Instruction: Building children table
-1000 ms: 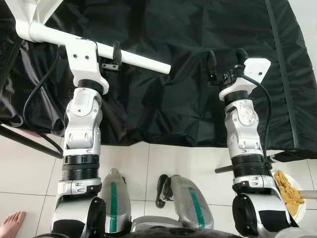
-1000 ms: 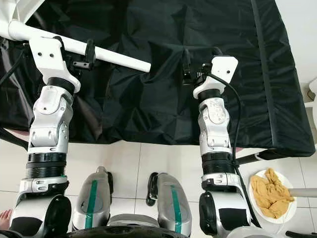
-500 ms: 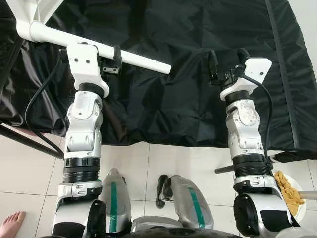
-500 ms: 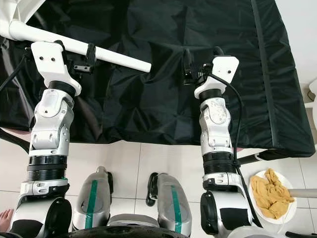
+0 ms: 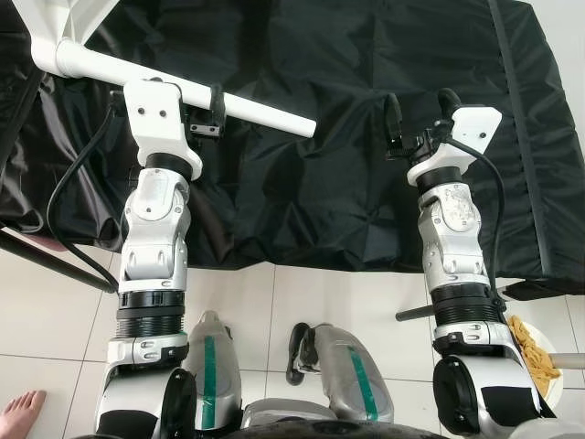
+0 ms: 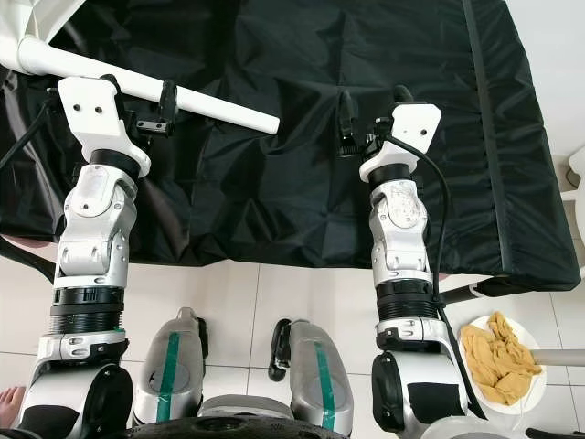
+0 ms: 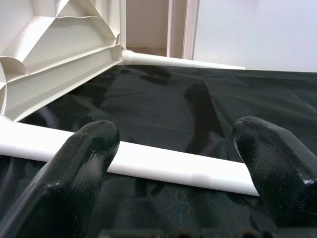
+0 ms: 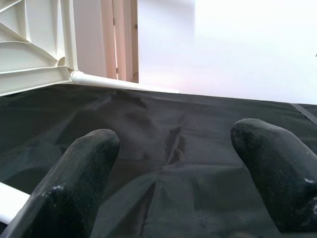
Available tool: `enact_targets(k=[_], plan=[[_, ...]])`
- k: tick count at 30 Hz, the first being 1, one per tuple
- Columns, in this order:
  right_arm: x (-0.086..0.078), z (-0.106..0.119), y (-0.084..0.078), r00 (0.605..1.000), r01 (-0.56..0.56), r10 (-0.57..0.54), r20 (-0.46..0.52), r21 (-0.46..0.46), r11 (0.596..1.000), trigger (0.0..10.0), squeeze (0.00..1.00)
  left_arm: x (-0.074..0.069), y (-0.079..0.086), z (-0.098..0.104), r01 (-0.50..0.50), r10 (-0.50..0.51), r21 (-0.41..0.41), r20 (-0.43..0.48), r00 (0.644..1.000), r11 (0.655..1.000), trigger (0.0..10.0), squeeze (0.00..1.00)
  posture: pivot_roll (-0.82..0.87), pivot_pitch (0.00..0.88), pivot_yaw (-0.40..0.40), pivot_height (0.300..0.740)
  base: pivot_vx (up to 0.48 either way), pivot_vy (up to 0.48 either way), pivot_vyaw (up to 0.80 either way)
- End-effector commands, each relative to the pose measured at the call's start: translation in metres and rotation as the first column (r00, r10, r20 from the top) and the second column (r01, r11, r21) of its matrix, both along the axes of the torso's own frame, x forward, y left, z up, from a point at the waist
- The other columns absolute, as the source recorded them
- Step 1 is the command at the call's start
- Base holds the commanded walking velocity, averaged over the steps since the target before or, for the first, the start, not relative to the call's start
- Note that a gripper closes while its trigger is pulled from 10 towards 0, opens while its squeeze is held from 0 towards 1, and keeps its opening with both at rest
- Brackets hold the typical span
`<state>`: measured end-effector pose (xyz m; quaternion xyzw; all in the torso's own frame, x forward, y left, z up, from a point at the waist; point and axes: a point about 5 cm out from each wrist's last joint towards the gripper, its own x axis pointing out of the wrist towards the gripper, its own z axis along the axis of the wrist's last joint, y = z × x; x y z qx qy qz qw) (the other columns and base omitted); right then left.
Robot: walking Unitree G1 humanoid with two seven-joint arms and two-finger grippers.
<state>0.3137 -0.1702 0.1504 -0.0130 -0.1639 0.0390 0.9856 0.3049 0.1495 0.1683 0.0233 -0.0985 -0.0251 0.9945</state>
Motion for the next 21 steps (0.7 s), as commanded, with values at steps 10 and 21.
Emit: enact_targets(k=[10, 21], plan=[[0.0038, 0.0015, 0.0005, 1.000, -0.005, 0.005, 0.009, -0.007, 1.000, 10.0, 0.00, 0.0001, 0.0027, 0.0000, -0.059, 0.059, -0.014, 0.003, 0.998, 0.998, 10.0, 0.00, 0.14, 0.000, -0.098, 0.740, 0.000, 0.000, 0.00], [0.0039, 0.0013, 0.0014, 1.000, -0.008, 0.008, 0.009, -0.007, 1.000, 10.0, 0.00, -0.0004, 0.0033, 0.0011, -0.060, 0.060, -0.019, 0.005, 0.998, 0.998, 10.0, 0.00, 0.14, 0.000, -0.097, 0.740, 0.000, 0.000, 0.00]])
